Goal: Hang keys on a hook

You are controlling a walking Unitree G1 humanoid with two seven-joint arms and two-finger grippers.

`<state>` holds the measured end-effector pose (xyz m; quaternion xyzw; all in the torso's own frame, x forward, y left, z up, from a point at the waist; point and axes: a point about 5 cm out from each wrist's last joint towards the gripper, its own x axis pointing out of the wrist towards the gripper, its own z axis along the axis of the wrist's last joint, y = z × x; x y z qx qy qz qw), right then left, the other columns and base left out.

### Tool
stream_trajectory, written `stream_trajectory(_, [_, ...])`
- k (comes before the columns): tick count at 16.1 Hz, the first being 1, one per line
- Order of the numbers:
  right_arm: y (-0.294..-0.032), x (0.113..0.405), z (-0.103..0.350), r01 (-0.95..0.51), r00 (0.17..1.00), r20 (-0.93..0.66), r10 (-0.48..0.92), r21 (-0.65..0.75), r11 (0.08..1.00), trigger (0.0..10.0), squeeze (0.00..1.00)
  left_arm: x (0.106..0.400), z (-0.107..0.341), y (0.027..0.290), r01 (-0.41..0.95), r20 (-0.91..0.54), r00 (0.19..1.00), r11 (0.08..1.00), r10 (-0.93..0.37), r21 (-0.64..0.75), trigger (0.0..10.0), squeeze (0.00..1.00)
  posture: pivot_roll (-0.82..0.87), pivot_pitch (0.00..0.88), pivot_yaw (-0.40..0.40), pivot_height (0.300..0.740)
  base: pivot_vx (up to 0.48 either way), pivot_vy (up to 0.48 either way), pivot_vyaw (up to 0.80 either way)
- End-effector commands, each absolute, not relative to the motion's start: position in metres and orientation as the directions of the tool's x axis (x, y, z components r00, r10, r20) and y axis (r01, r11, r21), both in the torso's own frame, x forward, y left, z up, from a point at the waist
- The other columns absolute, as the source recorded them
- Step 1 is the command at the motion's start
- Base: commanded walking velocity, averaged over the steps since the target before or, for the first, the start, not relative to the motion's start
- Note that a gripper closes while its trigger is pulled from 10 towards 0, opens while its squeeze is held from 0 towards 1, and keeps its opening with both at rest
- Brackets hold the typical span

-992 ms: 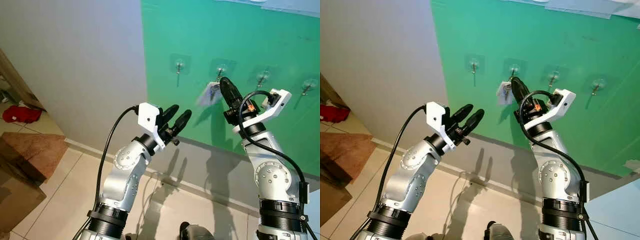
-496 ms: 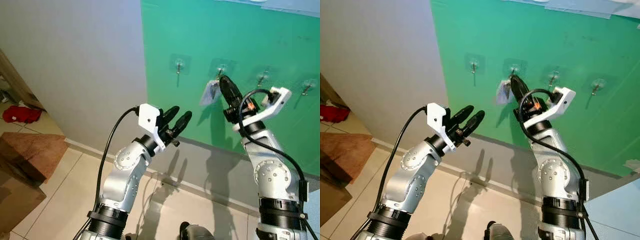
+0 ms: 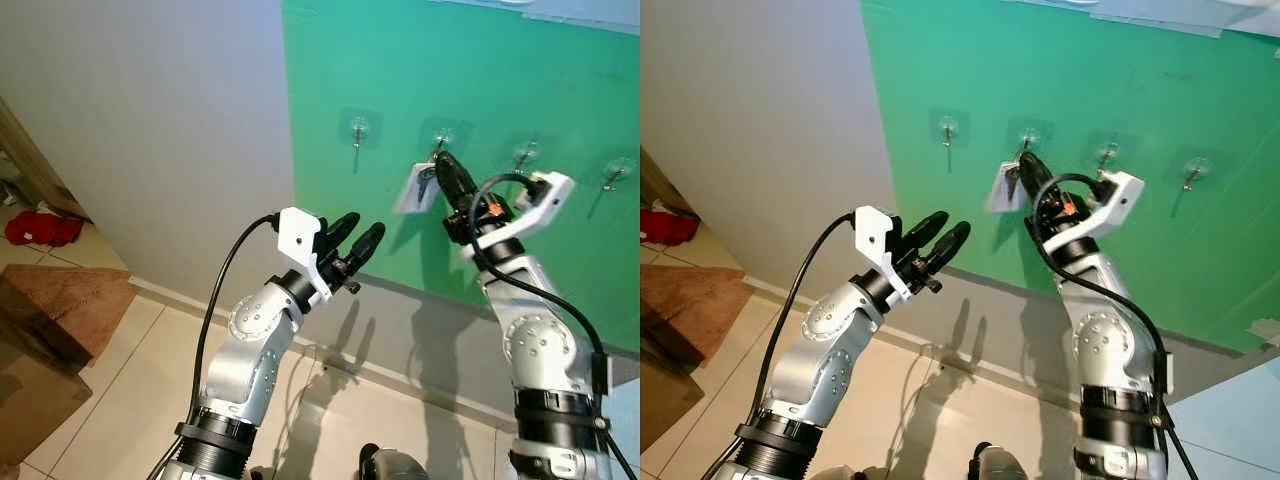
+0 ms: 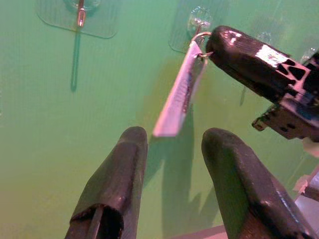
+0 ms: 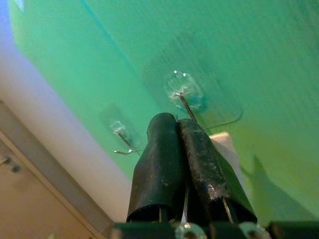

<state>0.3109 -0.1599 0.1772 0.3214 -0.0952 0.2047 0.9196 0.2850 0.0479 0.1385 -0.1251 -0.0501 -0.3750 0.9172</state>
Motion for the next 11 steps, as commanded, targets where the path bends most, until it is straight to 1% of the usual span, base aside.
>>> stream_trajectory(1, [-0.159,0.315,0.179,-0.421,0.906,0.289,0.308,0.55,0.721,10.0,0.0,0.282,0.142,0.046,0.712,0.199,0.702,0.677,-0.683,-0.187,10.0,0.0,-0.09,0.085,0.003,0.74,0.0,0.0,0.0])
stream_trajectory(5, [-0.16,0.319,0.176,-0.387,0.921,0.262,0.286,0.56,0.733,10.0,0.0,0.282,0.142,0.046,0.712,0.201,0.702,0.677,-0.684,-0.186,10.0,0.0,-0.09,0.085,0.003,0.74,0.0,0.0,0.0])
stream_trajectory(7, [-0.165,0.321,0.167,-0.325,0.946,0.202,0.255,0.565,0.759,10.0,0.0,0.281,0.143,0.046,0.712,0.201,0.702,0.677,-0.683,-0.185,10.0,0.0,-0.09,0.09,0.001,0.74,0.0,0.0,0.0])
stream_trajectory(10, [-0.166,0.32,0.161,-0.295,0.955,0.17,0.242,0.575,0.763,10.0,0.0,0.281,0.142,0.046,0.71,0.197,0.704,0.679,-0.683,-0.184,10.0,0.0,-0.09,0.092,0.002,0.74,0.0,0.0,0.0])
stream_trajectory(11, [-0.166,0.319,0.159,-0.298,0.954,0.172,0.244,0.582,0.756,10.0,0.39,0.281,0.142,0.046,0.709,0.195,0.705,0.681,-0.682,-0.184,10.0,0.0,-0.09,0.093,0.0,0.74,0.0,0.0,0.0])
